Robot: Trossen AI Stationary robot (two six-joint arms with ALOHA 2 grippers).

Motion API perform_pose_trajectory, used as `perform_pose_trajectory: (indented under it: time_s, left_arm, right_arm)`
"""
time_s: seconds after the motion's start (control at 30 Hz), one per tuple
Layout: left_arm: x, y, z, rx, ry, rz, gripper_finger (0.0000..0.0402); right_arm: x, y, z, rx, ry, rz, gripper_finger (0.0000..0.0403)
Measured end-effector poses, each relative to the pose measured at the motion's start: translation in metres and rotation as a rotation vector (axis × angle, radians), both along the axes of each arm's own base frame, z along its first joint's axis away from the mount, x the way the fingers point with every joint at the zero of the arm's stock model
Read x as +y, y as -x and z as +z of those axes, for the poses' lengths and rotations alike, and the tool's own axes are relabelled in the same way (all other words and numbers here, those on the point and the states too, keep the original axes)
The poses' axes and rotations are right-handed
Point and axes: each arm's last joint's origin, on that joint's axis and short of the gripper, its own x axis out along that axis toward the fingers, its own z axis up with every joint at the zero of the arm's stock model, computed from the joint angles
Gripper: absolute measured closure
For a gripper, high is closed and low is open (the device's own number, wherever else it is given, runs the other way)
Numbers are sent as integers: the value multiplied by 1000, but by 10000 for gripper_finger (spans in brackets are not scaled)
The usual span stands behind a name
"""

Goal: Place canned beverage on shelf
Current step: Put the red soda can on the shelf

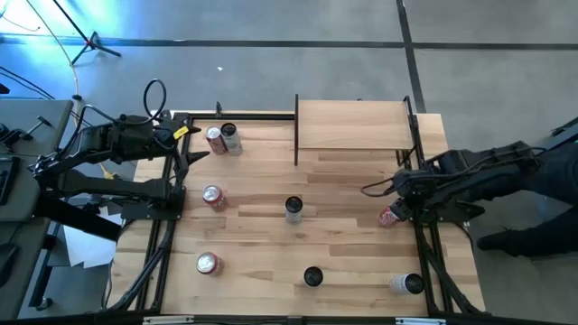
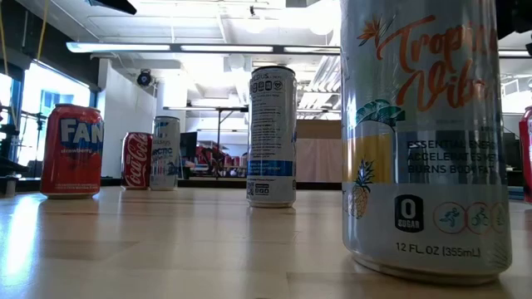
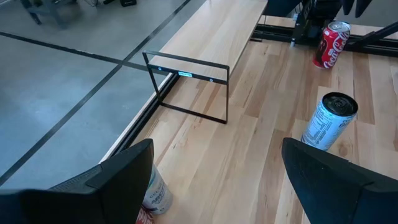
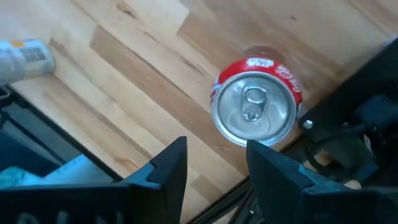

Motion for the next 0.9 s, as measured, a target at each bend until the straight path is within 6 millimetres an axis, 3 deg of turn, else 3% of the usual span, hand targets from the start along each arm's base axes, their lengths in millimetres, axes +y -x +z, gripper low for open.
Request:
perform_pose_trajectory:
  time_s: [0.17, 0.5, 0.9]
  left_arm:
    - [0, 0, 0, 0, 0, 0, 67]
    - [0, 0, 0, 0, 0, 0, 67]
    - [0, 0, 0, 0, 0, 0, 67]
  right_arm:
    - [2, -1, 0, -14, 30, -13, 232]
    - [3, 1, -1, 3, 73, -37, 130]
    - [8, -7, -20, 138, 79, 22, 124]
